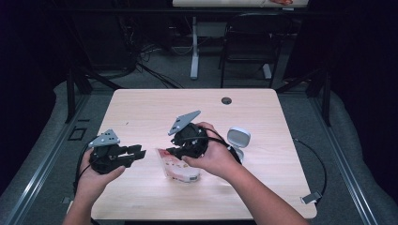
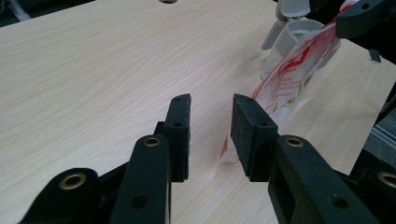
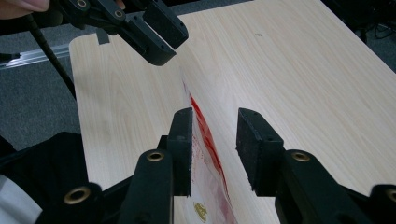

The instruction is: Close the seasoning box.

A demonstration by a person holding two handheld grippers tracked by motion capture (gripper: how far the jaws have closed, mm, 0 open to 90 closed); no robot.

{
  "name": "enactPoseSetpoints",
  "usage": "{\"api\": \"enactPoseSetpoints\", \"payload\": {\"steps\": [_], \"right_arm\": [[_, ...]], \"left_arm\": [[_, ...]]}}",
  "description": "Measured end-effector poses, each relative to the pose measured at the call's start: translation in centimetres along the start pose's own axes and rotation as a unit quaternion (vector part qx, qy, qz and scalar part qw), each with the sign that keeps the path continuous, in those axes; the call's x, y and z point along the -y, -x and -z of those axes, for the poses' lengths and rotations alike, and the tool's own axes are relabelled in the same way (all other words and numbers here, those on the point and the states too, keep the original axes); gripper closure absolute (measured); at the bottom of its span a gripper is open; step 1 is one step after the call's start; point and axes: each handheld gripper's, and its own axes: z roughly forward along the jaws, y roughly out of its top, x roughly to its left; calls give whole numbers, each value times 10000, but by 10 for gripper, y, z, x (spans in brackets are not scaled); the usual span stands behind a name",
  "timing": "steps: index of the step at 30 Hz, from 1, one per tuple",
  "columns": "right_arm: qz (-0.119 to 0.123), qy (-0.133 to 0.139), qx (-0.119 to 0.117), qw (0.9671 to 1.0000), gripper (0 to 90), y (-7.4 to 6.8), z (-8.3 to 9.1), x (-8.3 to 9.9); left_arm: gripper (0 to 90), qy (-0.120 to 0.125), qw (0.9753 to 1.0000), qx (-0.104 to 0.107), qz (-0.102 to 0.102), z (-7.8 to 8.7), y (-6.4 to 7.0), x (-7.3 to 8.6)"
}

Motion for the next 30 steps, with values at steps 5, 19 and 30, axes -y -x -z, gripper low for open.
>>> {"api": "enactPoseSetpoints", "payload": {"steps": [5,19,30], "right_arm": [[68,-115,-6,9999,663,0,-4,-1],[168,-340,-29,9993,668,-1,-14,-2],[207,-551,-81,9982,689,1,-25,-1]], "left_arm": [[682,-54,10000,2,8,-1,-1,1],[658,-49,10000,-22,6,-3,-2,1],[649,-58,10000,-25,9,-3,-2,2]]}}
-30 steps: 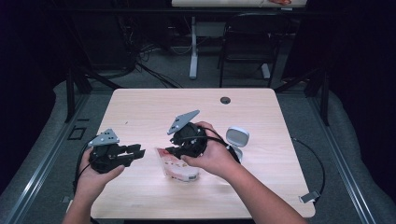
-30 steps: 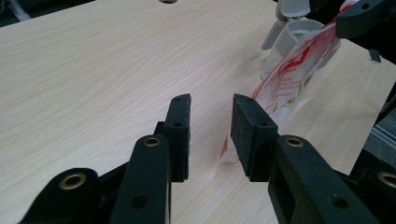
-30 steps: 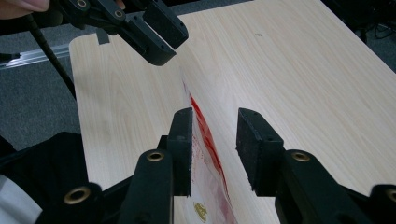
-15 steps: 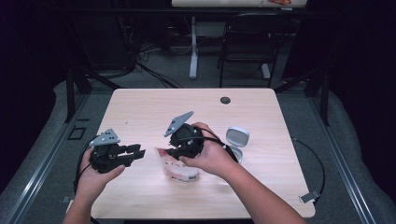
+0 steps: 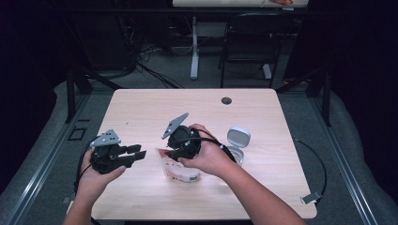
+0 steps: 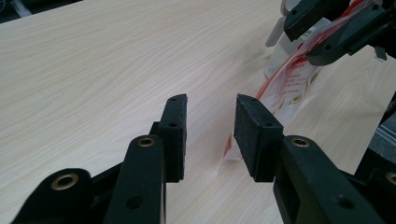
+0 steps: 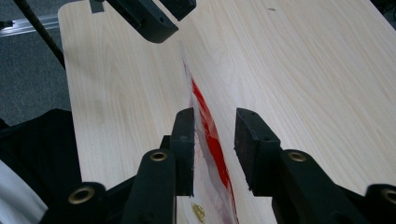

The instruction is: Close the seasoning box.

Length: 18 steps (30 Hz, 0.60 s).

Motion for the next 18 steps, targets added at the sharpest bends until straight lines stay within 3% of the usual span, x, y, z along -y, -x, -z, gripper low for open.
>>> {"api": "enactPoseSetpoints", "payload": {"steps": [18], "right_arm": [[41,-147,-53,9999,732,1,-10,1]], "left_arm": [[648,-18,10000,7,-21,-1,0,0]]}}
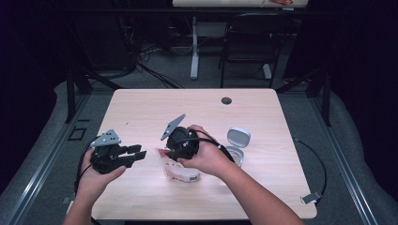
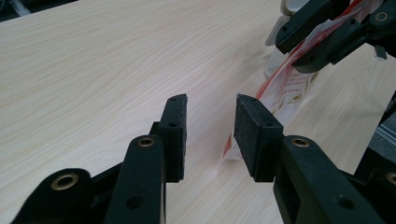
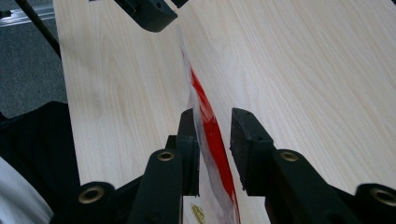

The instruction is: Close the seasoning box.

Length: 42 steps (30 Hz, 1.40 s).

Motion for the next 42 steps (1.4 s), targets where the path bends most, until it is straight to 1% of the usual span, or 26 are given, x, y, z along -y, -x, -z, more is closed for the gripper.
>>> {"api": "enactPoseSetpoints", "payload": {"steps": [4,6,7,15,24,28,36,39,42], "right_arm": [[-1,-19,-10,10000,747,0,-2,0],[26,-70,-19,10000,751,1,-2,0],[-9,-37,-28,10000,753,0,-4,0],[-16,-87,-134,9999,792,1,-5,0],[77,-148,-239,9996,858,2,-5,0],[110,-172,-242,9995,884,3,-5,0],[179,-150,-239,9994,895,4,-4,1],[214,-130,-196,9995,896,4,-4,2],[224,-115,-228,9994,899,5,-3,3]], "left_arm": [[648,7,10000,5,14,0,0,0],[647,6,10000,7,15,0,0,0],[645,8,10000,10,11,0,0,0],[643,-9,10000,14,41,0,0,0],[642,-9,10000,17,21,-1,0,0],[641,-13,10000,18,21,-1,0,1],[641,-18,10000,26,16,-2,0,1],[640,-25,10000,22,11,-3,1,1],[638,-48,10000,28,6,-3,1,1]]}}
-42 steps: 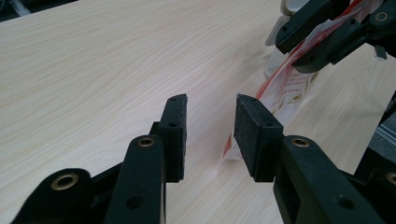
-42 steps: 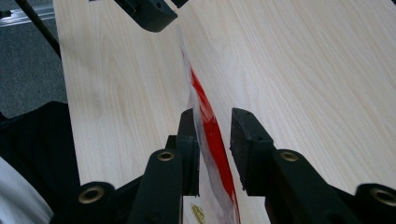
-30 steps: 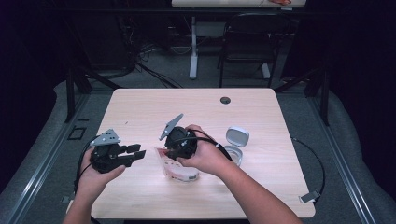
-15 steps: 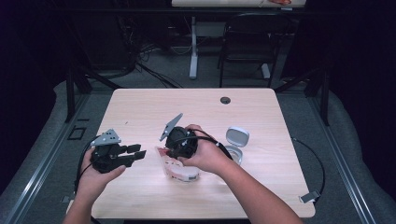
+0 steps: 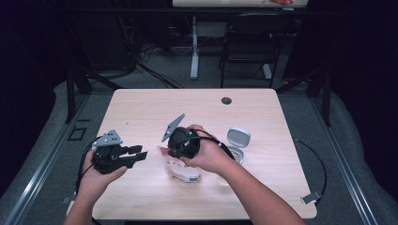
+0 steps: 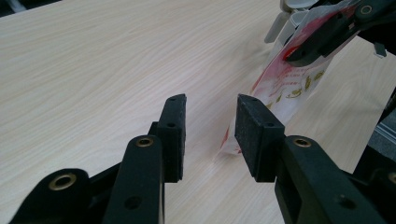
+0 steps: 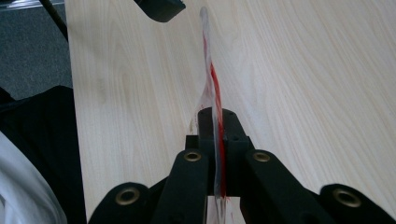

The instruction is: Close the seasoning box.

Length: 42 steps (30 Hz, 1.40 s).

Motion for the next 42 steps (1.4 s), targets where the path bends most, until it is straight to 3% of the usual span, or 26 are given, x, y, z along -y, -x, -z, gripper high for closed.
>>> {"api": "enactPoseSetpoints", "payload": {"steps": [19,27,42], "right_arm": [[10,201,18,9998,899,-1,15,4],[61,324,72,9994,899,-2,26,6],[198,480,72,9986,899,-7,43,8]], "left_arm": [[563,48,9999,80,-92,-5,2,0],[531,67,9991,370,-188,-16,6,2],[505,-31,9974,612,-388,-32,17,3]]}}
